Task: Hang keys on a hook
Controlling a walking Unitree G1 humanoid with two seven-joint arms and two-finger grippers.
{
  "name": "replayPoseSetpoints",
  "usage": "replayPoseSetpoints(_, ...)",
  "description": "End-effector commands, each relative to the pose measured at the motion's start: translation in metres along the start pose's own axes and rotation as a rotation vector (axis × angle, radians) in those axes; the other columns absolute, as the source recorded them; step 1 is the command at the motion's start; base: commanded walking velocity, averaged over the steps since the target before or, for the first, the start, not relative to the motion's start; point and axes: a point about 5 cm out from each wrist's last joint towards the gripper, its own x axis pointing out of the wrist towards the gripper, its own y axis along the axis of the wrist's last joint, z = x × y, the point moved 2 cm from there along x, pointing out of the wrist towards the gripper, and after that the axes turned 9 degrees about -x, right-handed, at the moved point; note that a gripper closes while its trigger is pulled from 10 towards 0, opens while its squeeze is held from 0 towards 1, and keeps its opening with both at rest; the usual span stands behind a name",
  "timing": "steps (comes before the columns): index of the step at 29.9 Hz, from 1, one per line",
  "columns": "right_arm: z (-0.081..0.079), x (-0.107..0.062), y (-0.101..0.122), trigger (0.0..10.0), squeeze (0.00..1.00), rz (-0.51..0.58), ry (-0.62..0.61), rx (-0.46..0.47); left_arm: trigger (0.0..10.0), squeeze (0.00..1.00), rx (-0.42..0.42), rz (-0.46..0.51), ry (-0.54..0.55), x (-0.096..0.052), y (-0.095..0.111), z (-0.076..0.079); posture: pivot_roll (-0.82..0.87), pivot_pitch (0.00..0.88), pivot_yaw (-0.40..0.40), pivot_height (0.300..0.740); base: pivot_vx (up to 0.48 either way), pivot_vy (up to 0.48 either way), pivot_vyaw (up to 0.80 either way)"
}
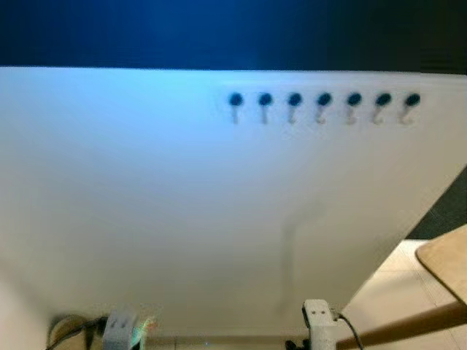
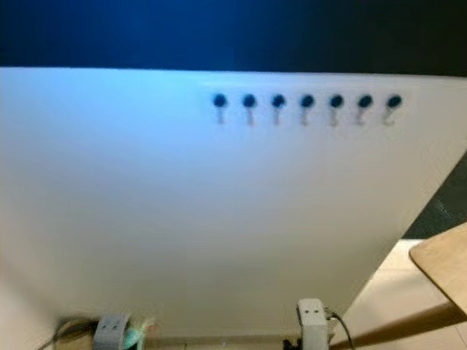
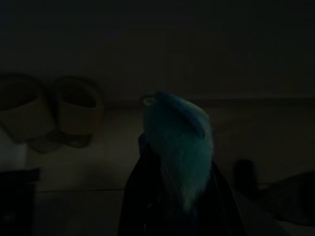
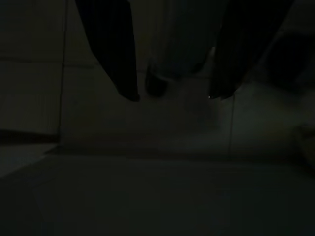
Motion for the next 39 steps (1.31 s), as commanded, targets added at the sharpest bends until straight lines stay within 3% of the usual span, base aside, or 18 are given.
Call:
replayPoseSetpoints(1,0.002,-0.001,-0.003,10.0,0.00,-0.006,-0.008,0.008,10.0,0.00,0.036,0.005,-0.029,0.001,0.003,0.004,0.09,0.030,-0.032,0.740,0.000,-0.480,0.00)
replayPoseSetpoints(16,0.001,-0.001,-0.005,10.0,0.00,-0.007,-0.011,0.018,10.0,0.00,0.043,0.025,-0.040,-0.001,0.005,0.006,0.09,0.032,-0.028,0.740,0.000,-0.475,0.00)
replayPoseSetpoints(30,0.002,-0.001,-0.003,10.0,0.00,-0.005,-0.014,0.023,10.0,0.00,0.078,0.023,0.064,0.001,0.009,-0.007,0.08,0.043,-0.034,0.740,0.000,0.000,0.00)
replayPoseSetpoints(32,0.003,-0.001,-0.002,10.0,0.00,-0.004,-0.015,0.024,10.0,0.00,0.088,-0.012,0.085,0.001,0.007,-0.011,0.08,0.046,-0.035,0.740,0.000,0.000,0.00)
replayPoseSetpoints(39,0.002,-0.001,-0.003,10.0,0.00,-0.006,-0.016,0.026,10.0,0.00,0.063,0.007,0.052,0.002,0.007,-0.005,0.08,0.049,-0.034,0.740,0.000,0.342,0.00)
